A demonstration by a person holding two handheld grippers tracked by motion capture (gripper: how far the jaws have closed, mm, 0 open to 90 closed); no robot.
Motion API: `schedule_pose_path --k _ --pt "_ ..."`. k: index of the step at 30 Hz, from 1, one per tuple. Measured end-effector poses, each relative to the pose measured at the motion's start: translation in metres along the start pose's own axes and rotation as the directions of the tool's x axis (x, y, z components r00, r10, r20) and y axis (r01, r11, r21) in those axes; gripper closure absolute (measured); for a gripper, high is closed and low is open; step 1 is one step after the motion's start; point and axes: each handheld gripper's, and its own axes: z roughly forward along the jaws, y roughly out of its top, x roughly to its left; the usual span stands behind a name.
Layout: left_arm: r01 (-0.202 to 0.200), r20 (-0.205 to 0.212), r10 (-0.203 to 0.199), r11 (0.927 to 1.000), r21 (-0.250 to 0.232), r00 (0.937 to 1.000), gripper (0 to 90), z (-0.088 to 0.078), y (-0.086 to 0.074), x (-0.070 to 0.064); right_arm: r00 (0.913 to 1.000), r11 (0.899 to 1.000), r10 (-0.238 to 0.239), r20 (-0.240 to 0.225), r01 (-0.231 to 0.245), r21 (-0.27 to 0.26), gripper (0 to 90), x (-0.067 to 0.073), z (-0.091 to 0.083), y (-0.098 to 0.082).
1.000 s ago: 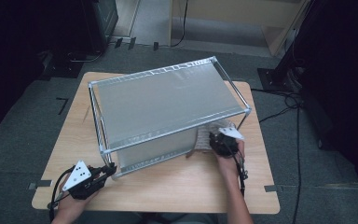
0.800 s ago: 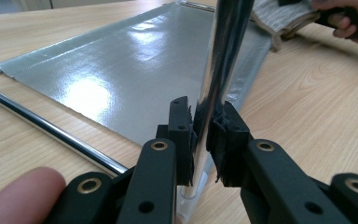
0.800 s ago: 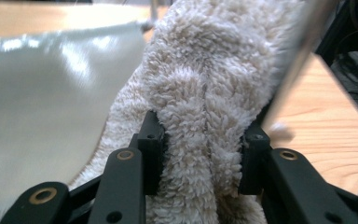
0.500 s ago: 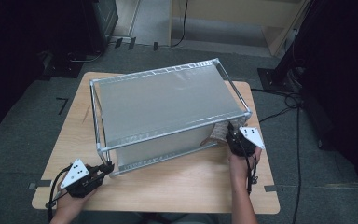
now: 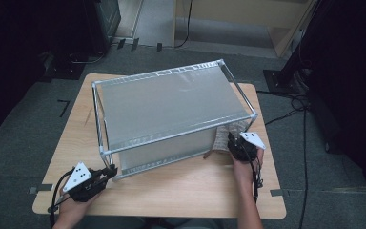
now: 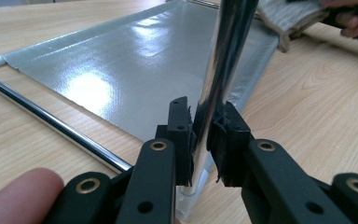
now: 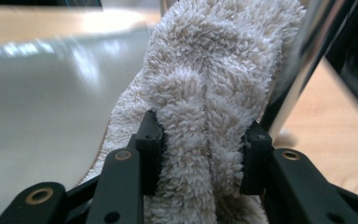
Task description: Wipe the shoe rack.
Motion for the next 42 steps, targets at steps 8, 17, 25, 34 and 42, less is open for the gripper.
schedule_pose_path --k 8,17,25,34,42 --pt "0.004 -0.021 -0.003 0.9998 0.022 0.9998 78.2 0.003 0.001 0.000 0.9968 0.989 -0.080 0.001 0.079 -0.125 57.4 0.007 -0.026 0.010" --pt "0.051 -0.081 -0.045 0.9958 0.076 0.9957 77.7 0.012 -0.001 0.005 0.9928 0.993 -0.113 -0.041 0.114 0.022 56.8 -0.020 -0.016 -0.012" --pt "0.042 -0.089 -0.035 0.9961 0.077 0.9954 78.5 0.014 0.001 0.005 0.9918 0.994 -0.079 -0.100 0.086 0.072 55.3 -0.034 -0.015 -0.019" --pt "0.067 -0.105 -0.059 0.9949 0.075 0.9927 78.9 0.020 0.004 0.007 0.9841 0.997 -0.080 -0.159 0.075 -0.035 57.3 -0.032 -0.038 0.002" --pt "0.118 -0.145 -0.108 0.9912 0.060 0.9835 78.2 0.031 0.010 0.017 0.9806 0.992 -0.125 -0.151 0.128 0.013 57.2 -0.044 -0.051 -0.008"
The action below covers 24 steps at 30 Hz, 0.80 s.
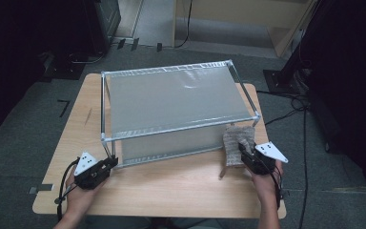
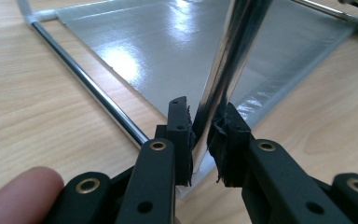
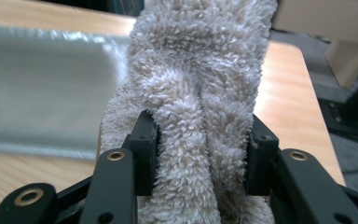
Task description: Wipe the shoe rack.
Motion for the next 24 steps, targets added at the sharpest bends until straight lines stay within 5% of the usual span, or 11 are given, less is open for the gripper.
schedule_pose_path --k 7,11,13,16,18,24 --pt "0.025 -0.034 -0.025 0.9997 -0.002 0.9991 78.2 0.010 0.007 0.004 0.9974 0.992 0.038 0.060 -0.045 0.116 56.8 -0.021 -0.005 -0.020" --pt "0.031 -0.046 -0.031 0.9995 -0.004 0.9985 78.2 0.013 0.008 0.005 0.9875 0.983 0.093 0.128 -0.111 0.144 57.9 -0.034 -0.010 -0.026" --pt "0.034 -0.048 -0.034 0.9994 -0.008 0.9983 78.2 0.014 0.008 0.006 0.9776 0.979 0.124 0.170 -0.149 0.138 58.6 -0.039 -0.013 -0.025" --pt "0.035 -0.049 -0.035 0.9994 -0.010 0.9982 78.2 0.013 0.008 0.007 0.9451 0.968 0.185 0.269 -0.222 0.115 59.1 -0.045 -0.014 -0.024" --pt "0.030 -0.042 -0.030 0.9995 -0.013 0.9987 78.2 0.013 0.007 0.008 0.9334 0.963 0.230 0.276 -0.260 0.076 59.1 -0.046 -0.014 -0.024" --pt "0.012 -0.035 -0.012 0.9999 -0.011 0.9993 78.4 0.007 0.003 0.006 0.9458 0.966 0.258 0.197 -0.253 -0.054 59.1 -0.029 -0.015 -0.004"
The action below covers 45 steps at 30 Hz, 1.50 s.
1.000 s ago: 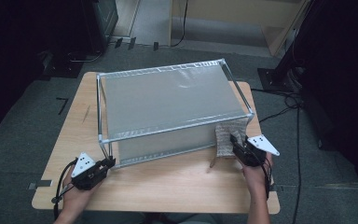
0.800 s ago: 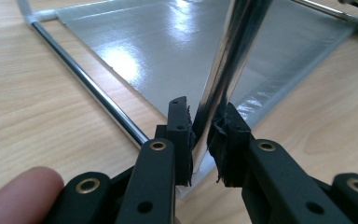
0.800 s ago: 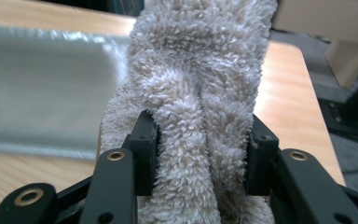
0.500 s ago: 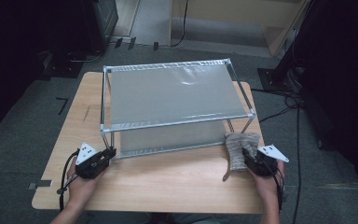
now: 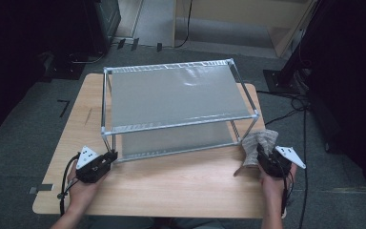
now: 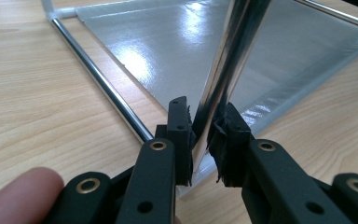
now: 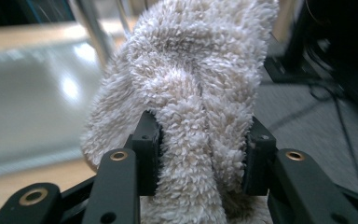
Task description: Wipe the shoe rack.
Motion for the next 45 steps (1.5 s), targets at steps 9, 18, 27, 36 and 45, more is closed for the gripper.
schedule_pose_path --k 9,18,27,36,45 --pt "-0.033 0.014 0.033 0.9994 0.005 0.9994 78.8 -0.009 -0.006 -0.002 0.9986 0.953 -0.028 -0.045 0.013 -0.302 59.1 0.031 -0.033 0.040" --pt "-0.043 0.021 0.043 0.9990 0.006 0.9989 78.9 -0.013 -0.008 -0.003 0.9972 0.987 -0.074 -0.013 0.072 -0.141 58.4 0.040 0.010 0.015" --pt "-0.048 0.040 0.048 0.9988 0.004 0.9981 78.8 -0.013 -0.009 -0.001 0.9952 0.997 -0.074 -0.064 0.071 -0.040 57.6 0.039 0.028 -0.001" --pt "-0.065 0.060 0.064 0.9979 0.007 0.9961 78.8 -0.013 -0.010 -0.004 0.9890 0.969 -0.071 -0.130 0.037 -0.246 57.4 0.057 -0.005 0.032" --pt "-0.094 0.094 0.093 0.9956 0.005 0.9912 78.6 -0.012 -0.011 -0.018 0.9814 0.994 -0.110 -0.157 0.108 -0.019 57.4 0.088 0.033 0.000"
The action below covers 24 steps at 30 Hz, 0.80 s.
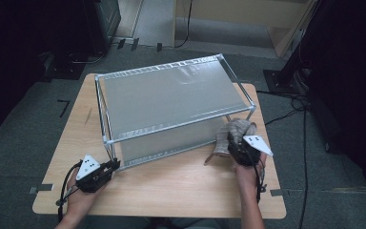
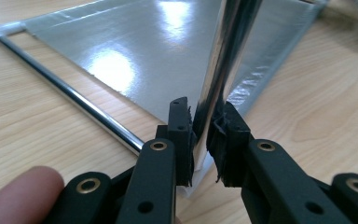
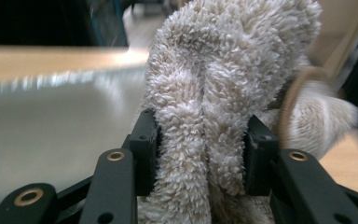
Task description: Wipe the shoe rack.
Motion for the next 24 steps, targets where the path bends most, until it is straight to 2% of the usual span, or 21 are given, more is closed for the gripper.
schedule_pose_path --k 2,6,12,16,19,22,24 --pt "-0.019 0.024 0.019 0.9998 0.002 0.9995 78.7 0.001 0.000 -0.006 0.9992 0.999 -0.015 -0.038 0.016 0.049 57.3 0.012 0.010 -0.007" --pt "-0.052 0.067 0.052 0.9986 0.006 0.9964 78.6 0.005 0.001 -0.021 0.9913 0.992 -0.060 -0.118 0.072 0.104 57.3 0.042 0.023 -0.015" --pt "-0.102 0.121 0.101 0.9948 0.002 0.9875 78.7 0.008 0.002 -0.040 0.9645 0.979 -0.108 -0.241 0.145 0.141 57.4 0.086 0.028 -0.022" --pt "-0.097 0.138 0.096 0.9953 0.002 0.9858 78.6 0.009 0.003 -0.044 0.9561 0.961 -0.147 -0.253 0.199 0.194 57.7 0.112 0.033 -0.030" --pt "-0.090 0.149 0.089 0.9959 0.000 0.9848 78.6 0.011 0.003 -0.047 0.9517 0.955 -0.150 -0.268 0.210 0.211 58.1 0.127 0.035 -0.032" --pt "-0.093 0.173 0.092 0.9957 -0.002 0.9806 78.6 0.013 0.003 -0.054 0.9436 0.950 -0.158 -0.291 0.225 0.215 58.5 0.138 0.036 -0.034" --pt "-0.104 0.182 0.103 0.9946 -0.003 0.9779 78.7 0.014 0.003 -0.059 0.9396 0.945 -0.185 -0.288 0.250 0.210 59.3 0.143 0.037 -0.037"
